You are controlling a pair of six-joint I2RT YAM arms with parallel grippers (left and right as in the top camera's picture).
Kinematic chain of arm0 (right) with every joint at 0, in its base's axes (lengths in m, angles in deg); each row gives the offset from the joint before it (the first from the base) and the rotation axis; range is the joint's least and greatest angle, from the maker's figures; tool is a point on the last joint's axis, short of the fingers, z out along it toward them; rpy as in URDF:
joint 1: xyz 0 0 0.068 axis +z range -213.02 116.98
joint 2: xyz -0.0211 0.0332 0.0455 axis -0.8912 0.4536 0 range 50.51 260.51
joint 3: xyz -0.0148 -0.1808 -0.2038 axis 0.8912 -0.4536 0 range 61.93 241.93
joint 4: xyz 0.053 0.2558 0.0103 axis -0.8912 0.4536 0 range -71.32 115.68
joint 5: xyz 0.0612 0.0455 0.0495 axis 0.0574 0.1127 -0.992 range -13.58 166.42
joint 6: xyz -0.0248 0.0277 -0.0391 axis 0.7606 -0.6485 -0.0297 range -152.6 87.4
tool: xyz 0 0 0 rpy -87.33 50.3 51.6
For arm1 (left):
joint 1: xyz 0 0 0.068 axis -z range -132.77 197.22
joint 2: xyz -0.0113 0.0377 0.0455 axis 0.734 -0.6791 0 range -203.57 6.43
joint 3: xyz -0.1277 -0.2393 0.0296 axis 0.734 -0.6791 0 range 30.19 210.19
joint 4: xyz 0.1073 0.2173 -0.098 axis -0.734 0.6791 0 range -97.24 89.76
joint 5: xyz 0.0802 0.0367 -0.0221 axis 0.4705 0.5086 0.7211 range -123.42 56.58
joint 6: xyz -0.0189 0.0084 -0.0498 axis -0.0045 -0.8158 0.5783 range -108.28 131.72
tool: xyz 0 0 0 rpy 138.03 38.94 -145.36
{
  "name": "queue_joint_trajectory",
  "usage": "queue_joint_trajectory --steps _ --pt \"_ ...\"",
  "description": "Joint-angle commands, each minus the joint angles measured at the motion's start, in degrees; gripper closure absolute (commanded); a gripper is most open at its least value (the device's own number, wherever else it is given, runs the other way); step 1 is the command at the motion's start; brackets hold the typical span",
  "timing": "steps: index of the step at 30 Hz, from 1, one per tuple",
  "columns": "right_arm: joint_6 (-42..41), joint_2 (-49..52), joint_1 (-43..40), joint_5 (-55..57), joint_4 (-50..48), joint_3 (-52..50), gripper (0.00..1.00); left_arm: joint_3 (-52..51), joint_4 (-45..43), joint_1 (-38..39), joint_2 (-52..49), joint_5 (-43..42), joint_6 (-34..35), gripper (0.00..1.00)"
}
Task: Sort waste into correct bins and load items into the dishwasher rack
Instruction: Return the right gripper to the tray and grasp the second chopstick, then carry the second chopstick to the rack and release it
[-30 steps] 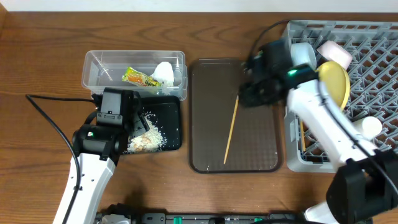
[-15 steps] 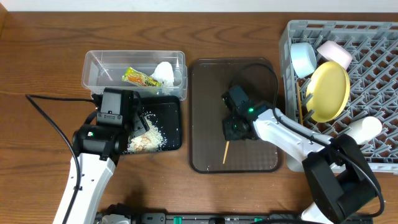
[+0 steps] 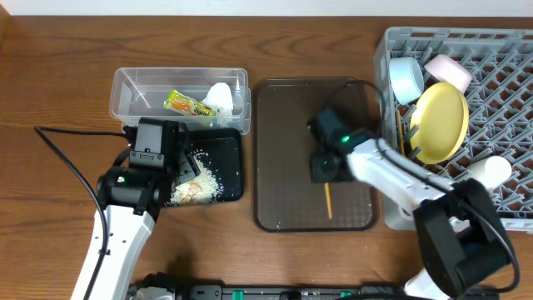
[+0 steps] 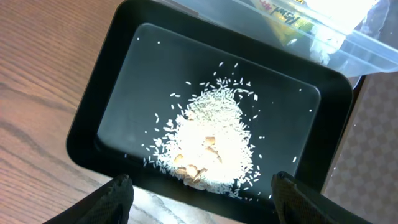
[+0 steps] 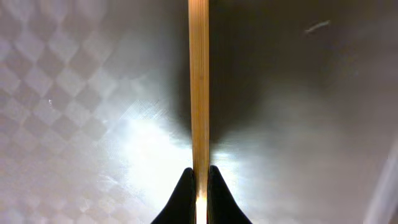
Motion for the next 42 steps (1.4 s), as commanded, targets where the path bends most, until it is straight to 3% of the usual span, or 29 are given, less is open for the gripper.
queue_joint_trajectory --steps 1,8,12,23,25,27,29,33,38,41,42 --pt "7.8 -4.7 -4.3 0.1 4.1 7.4 0.99 0.5 0.3 -0.3 -0.1 0.9 0.5 0.26" --pt "18.1 -8.9 -13.4 0.1 14.0 15.0 0.99 0.5 0.3 -0.3 -0.1 0.9 0.5 0.26" --pt "18.4 -9.4 -19.1 0.3 17.3 15.0 0.99 0.5 0.3 -0.3 -0.1 0.9 0.5 0.26" --pt "22.3 -8.9 -27.3 0.8 16.3 10.7 0.98 0.5 0.1 -0.3 -0.1 0.9 0.5 0.26" --pt "22.3 -8.9 -28.0 1.1 15.8 10.6 0.88 0.5 0.1 -0.3 -0.1 0.9 0.5 0.26" --pt "22.3 -8.9 -28.2 1.1 15.1 10.7 0.69 0.5 0.2 -0.3 -0.1 0.9 0.5 0.25" --pt "22.3 -9.1 -28.1 0.9 14.2 11.1 0.60 0.5 0.3 -0.3 -0.1 0.9 0.5 0.25" --pt "22.3 -9.5 -28.1 -2.8 13.3 13.7 0.57 0.5 0.3 -0.3 -0.1 1.0 0.5 0.25" --pt "22.3 -11.4 -27.5 -16.0 6.0 14.7 0.57 0.5 -2.4 -0.3 -0.1 0.9 0.5 0.25" --pt "22.7 -11.2 -26.2 -18.4 0.2 14.7 0.41 0.5 -5.4 -0.3 -0.2 0.9 -1.9 0.25" --pt "24.4 -10.9 -25.6 -18.2 -1.0 14.7 0.40 0.5 -6.6 -0.3 -0.3 0.9 -3.6 0.25"
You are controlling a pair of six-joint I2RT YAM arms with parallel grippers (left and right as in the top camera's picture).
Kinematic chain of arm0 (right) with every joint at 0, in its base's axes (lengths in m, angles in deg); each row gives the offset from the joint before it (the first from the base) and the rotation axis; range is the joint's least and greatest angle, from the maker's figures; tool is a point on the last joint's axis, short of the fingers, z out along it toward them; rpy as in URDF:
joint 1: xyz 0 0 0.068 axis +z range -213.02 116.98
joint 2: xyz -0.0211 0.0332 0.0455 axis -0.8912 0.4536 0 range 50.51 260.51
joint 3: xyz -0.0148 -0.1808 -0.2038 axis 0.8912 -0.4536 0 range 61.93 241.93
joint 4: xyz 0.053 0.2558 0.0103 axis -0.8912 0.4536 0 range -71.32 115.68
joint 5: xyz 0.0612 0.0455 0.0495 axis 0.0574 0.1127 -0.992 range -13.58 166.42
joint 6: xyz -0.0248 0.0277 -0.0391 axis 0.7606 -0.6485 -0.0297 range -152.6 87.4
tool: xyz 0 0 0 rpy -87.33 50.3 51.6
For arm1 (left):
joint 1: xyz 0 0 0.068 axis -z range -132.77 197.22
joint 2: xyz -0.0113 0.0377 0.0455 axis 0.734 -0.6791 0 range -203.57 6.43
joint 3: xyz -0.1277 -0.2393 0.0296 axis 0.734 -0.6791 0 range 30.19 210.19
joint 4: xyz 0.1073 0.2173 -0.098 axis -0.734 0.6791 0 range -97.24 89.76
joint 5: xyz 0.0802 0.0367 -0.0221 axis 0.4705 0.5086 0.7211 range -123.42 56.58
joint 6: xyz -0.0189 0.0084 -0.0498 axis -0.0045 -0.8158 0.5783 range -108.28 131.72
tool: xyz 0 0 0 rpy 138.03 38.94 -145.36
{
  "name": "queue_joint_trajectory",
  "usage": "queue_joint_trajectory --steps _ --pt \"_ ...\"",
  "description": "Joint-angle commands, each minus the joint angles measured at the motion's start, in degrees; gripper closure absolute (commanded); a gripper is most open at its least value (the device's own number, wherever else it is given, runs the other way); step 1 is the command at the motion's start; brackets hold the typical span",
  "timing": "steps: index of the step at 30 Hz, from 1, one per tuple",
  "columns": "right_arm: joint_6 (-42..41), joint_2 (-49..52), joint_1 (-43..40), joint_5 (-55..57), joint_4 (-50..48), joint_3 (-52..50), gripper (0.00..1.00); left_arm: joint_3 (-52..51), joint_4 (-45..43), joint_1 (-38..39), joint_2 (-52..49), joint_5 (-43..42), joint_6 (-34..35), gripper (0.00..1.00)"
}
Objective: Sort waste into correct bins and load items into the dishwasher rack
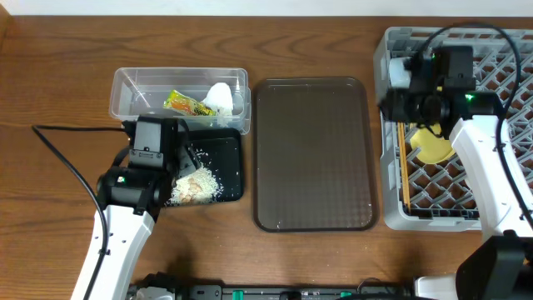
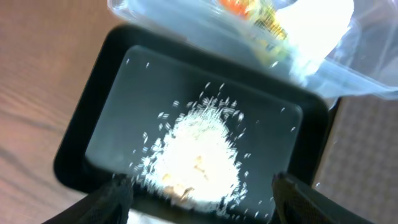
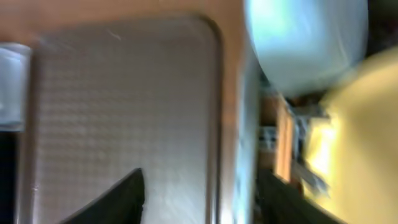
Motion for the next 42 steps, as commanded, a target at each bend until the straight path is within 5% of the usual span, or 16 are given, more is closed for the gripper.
queue_joint_trajectory --steps 1,17,24,32,42 --pt "3.9 -0.7 1.9 -4.8 -2.1 1.4 0.39 0.5 -2.1 -0.3 -0.4 0.9 -4.5 0.25" --pt "-1.3 -4.7 2.6 4.5 15.7 -1.0 0.26 -0.1 17.9 0.2 5.9 -1.7 -9.6 0.25" --pt "-1.3 -24.7 3.1 4.8 5.0 -15.3 0.01 -2.6 16.1 2.2 26.2 -1.7 -10.0 0.25" --pt "-1.3 -47.6 3.0 13.1 -1.0 -29.0 0.01 -3.5 12.7 2.2 38.5 -1.0 -10.0 0.25" --pt "-1.3 -53.8 3.0 13.0 11.5 -29.9 0.01 -3.6 13.0 2.2 39.0 -1.0 -10.0 0.25"
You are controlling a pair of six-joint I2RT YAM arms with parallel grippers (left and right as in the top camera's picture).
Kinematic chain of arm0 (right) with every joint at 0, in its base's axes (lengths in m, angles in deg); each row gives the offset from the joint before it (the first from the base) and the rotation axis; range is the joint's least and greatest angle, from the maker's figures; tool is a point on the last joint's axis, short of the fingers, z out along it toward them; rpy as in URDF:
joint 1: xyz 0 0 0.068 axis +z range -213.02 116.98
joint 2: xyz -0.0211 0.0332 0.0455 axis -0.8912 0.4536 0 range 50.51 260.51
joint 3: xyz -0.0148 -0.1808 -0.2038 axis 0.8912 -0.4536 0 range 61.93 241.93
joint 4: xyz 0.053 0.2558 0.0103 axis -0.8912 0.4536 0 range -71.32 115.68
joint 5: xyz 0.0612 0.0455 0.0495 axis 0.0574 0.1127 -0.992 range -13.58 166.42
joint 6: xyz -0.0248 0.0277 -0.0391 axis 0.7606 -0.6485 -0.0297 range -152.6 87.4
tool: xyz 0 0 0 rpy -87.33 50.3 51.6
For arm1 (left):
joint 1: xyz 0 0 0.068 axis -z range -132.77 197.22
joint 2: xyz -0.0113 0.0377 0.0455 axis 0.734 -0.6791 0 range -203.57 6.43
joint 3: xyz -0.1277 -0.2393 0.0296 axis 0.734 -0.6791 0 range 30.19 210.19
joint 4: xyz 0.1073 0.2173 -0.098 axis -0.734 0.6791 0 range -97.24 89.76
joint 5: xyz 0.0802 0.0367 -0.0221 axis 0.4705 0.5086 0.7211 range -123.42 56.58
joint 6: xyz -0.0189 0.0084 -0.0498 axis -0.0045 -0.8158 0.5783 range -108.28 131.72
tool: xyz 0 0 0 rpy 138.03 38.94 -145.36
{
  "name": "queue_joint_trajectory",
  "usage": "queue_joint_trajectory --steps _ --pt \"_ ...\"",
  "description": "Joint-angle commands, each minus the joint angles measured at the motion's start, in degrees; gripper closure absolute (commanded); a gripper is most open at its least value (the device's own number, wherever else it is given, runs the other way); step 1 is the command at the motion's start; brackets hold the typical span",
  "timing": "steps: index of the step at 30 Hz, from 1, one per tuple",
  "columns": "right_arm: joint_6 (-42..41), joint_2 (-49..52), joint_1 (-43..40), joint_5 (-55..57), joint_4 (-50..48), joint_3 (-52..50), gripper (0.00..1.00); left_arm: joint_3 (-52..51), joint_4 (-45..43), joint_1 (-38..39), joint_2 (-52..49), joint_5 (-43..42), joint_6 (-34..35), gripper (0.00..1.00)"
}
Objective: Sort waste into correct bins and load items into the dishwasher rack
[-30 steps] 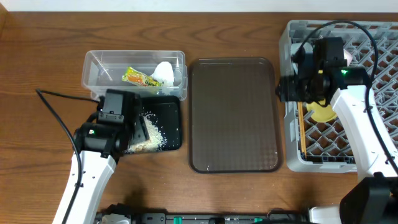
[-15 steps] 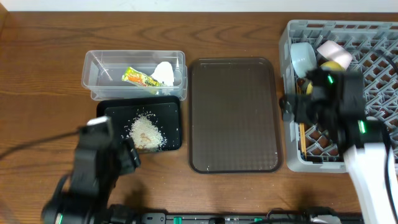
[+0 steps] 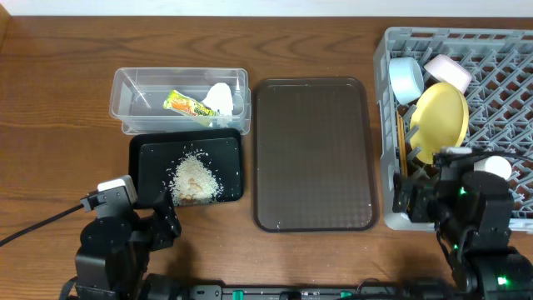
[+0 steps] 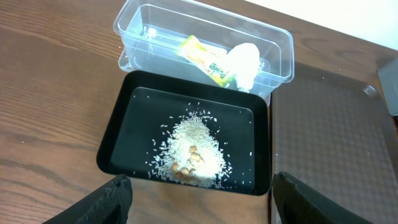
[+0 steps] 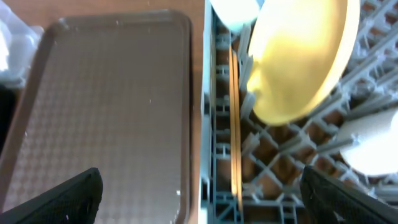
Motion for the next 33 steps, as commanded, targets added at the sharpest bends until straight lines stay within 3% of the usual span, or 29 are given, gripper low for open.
queue_joint_trajectory --steps 1,13,19,33 --pt "-0.3 0.0 0.5 1.0 2.6 -0.5 0.01 -0.7 0.0 0.2 0.2 0.7 -1.1 0.25" --pt "-0.2 0.0 0.5 1.4 7.2 -0.5 0.01 -0.7 0.0 0.2 0.2 0.7 -1.1 0.25" --pt "0.8 -4.7 0.6 2.5 6.3 -1.2 0.01 -0.7 0.0 0.2 0.2 0.7 -1.1 0.25" --pt "1.5 -35.6 1.9 2.1 -22.0 -26.0 0.01 -0.7 0.0 0.2 0.2 0.7 -1.1 0.25"
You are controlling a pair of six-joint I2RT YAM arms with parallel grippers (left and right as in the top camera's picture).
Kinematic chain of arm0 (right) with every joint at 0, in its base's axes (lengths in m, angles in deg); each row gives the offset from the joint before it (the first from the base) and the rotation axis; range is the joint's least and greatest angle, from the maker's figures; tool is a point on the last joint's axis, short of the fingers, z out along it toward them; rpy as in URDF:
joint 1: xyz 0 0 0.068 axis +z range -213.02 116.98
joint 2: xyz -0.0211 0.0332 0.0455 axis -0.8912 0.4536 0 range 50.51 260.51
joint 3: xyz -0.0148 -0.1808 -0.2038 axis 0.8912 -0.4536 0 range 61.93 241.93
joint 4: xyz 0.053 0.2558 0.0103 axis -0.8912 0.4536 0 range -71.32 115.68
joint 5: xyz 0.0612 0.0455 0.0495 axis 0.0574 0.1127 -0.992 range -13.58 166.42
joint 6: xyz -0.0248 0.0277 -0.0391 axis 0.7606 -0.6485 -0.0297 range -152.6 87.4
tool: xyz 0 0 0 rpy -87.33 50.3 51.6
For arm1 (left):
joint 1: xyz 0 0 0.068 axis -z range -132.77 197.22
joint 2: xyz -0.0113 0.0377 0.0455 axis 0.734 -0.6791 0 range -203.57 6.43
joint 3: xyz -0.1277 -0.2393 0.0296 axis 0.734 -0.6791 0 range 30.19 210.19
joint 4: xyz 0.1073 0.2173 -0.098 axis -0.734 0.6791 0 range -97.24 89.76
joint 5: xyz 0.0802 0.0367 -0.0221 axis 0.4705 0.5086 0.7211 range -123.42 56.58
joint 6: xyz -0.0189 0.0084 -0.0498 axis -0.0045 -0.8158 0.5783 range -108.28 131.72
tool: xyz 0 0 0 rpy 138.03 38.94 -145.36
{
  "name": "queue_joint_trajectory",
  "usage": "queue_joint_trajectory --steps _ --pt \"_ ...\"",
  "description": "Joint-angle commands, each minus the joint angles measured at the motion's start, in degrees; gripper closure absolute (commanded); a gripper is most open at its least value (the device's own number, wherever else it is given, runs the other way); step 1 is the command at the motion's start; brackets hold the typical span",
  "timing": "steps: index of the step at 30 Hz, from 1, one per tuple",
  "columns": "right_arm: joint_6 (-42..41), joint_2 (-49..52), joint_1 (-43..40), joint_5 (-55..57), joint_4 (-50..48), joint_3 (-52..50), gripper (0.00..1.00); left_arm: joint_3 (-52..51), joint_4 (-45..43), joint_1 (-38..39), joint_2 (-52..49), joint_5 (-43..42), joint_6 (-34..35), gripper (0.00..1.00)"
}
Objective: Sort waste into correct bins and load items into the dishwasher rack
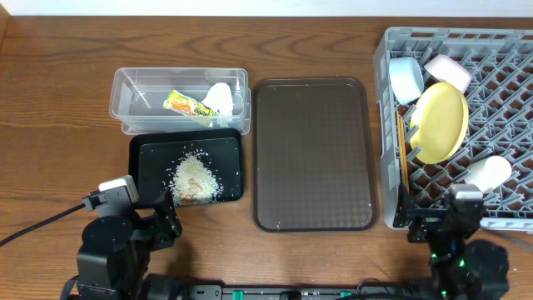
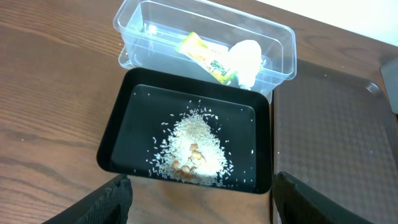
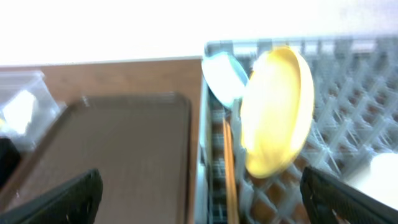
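The grey dishwasher rack (image 1: 500, 50) at the right holds a blue bowl (image 1: 405, 79), a pink cup (image 1: 448, 70), a yellow plate (image 1: 440, 122), a white cup (image 1: 487, 172) and a wooden chopstick (image 1: 403, 158) along its left side. The clear bin (image 1: 125, 100) holds a yellow wrapper (image 1: 186, 104) and a white tissue (image 1: 221, 97). In front of it, the black tray (image 1: 141, 171) carries rice and food scraps (image 2: 193, 146). My left gripper (image 2: 199, 200) is open, drawn back in front of the black tray. My right gripper (image 3: 202, 199) is open near the rack's front left corner.
A brown serving tray (image 1: 312, 154) lies between the bins and the rack, with nothing on it. Both arms sit at the table's front edge, the left arm (image 1: 121, 246) and the right arm (image 1: 450, 233).
My right arm has drawn a little further back to the front edge, and its camera now looks more level at the rack. The left gripper and all objects stay as they were.
My right gripper was shut on the chopstick on the brown tray, with the left gripper open low over the black tray. Then the right gripper was open over the rack's left side, the chopstick lying in the rack. Later both arms stood back at the front edge, open.
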Motion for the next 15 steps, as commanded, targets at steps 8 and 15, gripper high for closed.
queue_joint_trajectory --steps 8,15 --pt "0.7 -4.9 1.6 -0.2 -30.9 -20.0 0.01 -0.2 0.0 0.2 0.2 0.7 -1.1 0.25" --pt "2.8 -4.9 1.6 -1.4 -32.3 -24.4 0.01 -0.2 0.0 0.2 0.2 0.7 -1.1 0.25"
